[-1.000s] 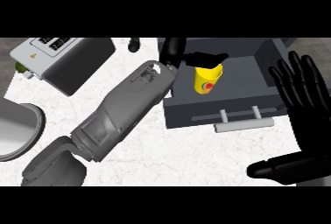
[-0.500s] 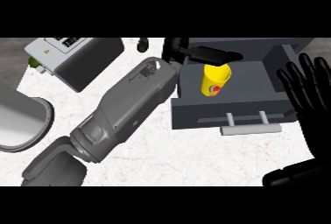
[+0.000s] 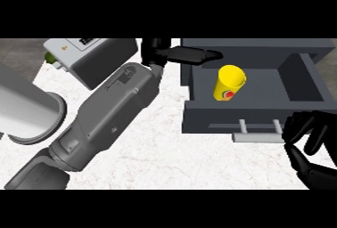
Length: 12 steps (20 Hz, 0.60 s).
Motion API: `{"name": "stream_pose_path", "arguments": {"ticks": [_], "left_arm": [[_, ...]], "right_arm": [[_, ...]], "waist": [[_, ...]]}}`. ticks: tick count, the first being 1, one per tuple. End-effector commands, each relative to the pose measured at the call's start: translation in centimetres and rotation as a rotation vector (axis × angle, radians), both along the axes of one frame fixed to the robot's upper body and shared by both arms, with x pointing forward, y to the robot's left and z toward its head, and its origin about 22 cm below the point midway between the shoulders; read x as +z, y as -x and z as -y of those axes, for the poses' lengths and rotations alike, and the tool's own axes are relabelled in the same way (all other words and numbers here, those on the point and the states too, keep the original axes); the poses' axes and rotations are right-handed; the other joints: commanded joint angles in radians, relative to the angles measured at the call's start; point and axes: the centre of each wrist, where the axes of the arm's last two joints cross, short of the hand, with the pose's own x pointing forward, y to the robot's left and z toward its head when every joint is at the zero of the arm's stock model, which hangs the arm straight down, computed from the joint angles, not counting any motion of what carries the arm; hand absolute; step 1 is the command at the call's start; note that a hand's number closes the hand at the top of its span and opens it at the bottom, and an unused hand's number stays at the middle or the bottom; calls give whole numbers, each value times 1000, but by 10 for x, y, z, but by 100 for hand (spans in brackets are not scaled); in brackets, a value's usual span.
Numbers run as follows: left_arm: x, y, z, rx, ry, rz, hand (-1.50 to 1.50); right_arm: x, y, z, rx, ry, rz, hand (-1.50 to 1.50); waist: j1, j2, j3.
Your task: Pick up the cup, place it into the drawer and close the drawer
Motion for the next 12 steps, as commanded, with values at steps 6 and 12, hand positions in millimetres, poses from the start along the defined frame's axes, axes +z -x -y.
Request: {"name": "stream_pose_path", "arguments": {"ticks": [6, 12], "left_arm": [[-8, 27, -83, 93, 70, -55, -150], [-39, 70, -146, 109, 93, -68, -150]], "right_arm": [[2, 20, -3, -9, 224, -25, 150], [-30, -1, -5, -65, 305, -83, 150]], "waist": [[18, -6, 0], [22, 1, 0]]}}
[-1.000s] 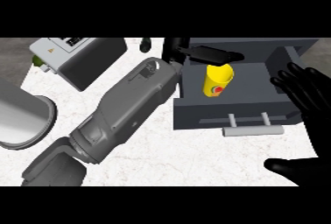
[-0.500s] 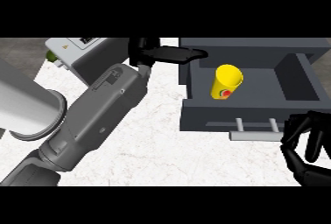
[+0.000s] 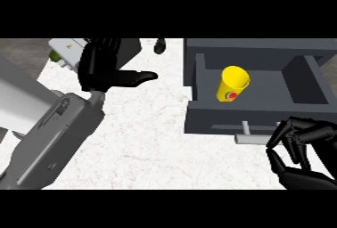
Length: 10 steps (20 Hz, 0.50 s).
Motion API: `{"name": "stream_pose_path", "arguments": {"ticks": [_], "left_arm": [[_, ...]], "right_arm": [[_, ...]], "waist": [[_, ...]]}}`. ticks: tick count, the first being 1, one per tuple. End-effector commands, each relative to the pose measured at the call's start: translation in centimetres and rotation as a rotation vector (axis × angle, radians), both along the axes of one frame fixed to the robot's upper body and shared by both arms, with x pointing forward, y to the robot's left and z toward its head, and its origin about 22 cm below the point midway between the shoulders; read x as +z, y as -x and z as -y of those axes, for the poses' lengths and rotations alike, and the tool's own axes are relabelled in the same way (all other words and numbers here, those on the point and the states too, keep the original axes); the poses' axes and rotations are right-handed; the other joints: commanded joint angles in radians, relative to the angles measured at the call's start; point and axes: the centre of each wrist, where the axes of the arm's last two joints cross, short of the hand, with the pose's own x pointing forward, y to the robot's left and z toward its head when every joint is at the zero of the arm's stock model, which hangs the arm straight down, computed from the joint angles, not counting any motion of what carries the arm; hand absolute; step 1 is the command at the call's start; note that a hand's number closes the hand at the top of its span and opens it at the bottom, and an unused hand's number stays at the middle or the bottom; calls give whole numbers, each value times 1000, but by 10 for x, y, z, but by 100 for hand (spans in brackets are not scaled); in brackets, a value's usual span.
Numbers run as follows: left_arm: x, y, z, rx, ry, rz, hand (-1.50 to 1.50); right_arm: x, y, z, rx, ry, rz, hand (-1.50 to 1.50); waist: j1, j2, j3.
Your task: Pick up the cup, place it into the drawer and close the drawer
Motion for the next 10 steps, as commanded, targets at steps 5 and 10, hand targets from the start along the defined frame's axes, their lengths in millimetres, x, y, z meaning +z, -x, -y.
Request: {"name": "stream_pose_path", "arguments": {"ticks": [5, 10], "left_arm": [[-14, 40, -69, 9, 29, -3, -150], [-43, 65, -95, 10, 12, -36, -150]], "right_arm": [[-16, -15, -18, 7, 261, 51, 150], [-26, -27, -14, 35, 539, 105, 150]], "waist": [[-4, 6, 0], [-1, 8, 0]]}}
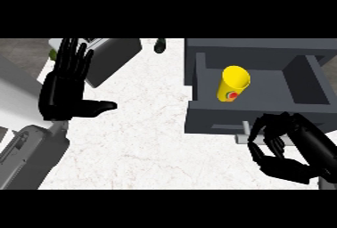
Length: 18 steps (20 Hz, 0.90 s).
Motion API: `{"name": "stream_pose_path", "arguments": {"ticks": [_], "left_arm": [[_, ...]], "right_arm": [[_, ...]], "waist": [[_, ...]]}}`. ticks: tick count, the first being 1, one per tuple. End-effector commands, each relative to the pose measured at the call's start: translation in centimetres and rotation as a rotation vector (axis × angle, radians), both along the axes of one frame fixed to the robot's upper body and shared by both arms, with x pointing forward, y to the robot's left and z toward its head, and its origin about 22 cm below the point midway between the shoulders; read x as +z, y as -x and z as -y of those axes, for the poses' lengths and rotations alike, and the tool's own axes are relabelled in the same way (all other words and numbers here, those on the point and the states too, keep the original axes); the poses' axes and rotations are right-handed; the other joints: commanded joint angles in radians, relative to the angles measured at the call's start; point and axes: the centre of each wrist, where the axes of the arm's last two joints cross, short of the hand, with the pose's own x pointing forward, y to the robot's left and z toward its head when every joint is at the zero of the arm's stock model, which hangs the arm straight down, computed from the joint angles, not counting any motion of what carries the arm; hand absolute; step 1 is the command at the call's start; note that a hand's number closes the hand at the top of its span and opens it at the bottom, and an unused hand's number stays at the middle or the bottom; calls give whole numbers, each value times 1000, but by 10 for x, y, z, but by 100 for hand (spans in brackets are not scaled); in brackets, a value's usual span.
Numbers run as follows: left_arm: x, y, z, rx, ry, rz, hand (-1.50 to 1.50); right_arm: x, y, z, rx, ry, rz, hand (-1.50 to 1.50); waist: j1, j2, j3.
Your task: Pick up the cup, place it into the drawer and close the drawer
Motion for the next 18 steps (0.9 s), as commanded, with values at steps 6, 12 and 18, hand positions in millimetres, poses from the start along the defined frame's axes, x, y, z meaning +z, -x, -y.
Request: {"name": "stream_pose_path", "arguments": {"ticks": [6, 12, 18], "left_arm": [[-22, 49, -41, 6, -10, -9, -150], [-23, 61, -83, 5, -1, 3, -150], [-34, 60, -97, 33, 10, -14, -150]], "right_arm": [[-71, -37, -30, -18, 251, 43, 150], [-90, -75, -32, -32, 319, -7, -150], [-130, -96, -51, -28, 372, -61, -150]], "waist": [[-6, 2, 1], [-15, 3, 0], [-21, 4, 0]]}}
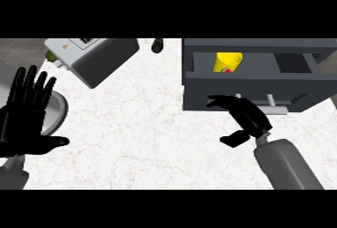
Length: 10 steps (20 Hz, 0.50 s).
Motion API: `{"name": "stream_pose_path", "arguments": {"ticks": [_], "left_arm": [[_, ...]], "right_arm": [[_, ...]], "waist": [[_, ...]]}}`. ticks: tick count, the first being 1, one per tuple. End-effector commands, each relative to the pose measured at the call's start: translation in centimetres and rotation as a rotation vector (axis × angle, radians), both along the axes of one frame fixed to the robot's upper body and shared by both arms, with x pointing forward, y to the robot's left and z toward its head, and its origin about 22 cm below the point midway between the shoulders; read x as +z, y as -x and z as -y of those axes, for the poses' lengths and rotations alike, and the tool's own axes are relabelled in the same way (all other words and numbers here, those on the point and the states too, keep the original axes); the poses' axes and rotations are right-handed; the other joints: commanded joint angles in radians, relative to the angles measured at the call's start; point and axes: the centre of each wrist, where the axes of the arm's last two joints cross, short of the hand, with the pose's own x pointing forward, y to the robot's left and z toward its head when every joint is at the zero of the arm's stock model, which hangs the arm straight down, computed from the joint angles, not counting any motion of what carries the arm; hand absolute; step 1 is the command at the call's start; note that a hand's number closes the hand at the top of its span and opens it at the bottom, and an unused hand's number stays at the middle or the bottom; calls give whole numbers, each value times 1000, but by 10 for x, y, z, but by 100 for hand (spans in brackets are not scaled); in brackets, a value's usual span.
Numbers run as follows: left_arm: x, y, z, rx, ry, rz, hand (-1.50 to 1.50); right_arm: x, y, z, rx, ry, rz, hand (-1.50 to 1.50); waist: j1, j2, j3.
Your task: Pick up the cup, place it into the drawer and close the drawer
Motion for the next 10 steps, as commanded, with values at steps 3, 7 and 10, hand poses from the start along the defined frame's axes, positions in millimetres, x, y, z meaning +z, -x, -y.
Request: {"name": "stream_pose_path", "arguments": {"ticks": [3, 7, 10], "left_arm": [[1, 0, -6, 9, -10, 21, -150], [-12, 12, -35, 1, -2, 16, -150], [-4, 5, -23, -21, 24, 17, -150]], "right_arm": [[-22, -31, -7, 0, 34, -48, -150], [-14, -58, 17, -31, -15, -52, -150], [-2, -80, 17, 0, -72, -62, -150]], "waist": [[-5, 0, 0], [0, 3, 0], [8, 5, 1]]}}
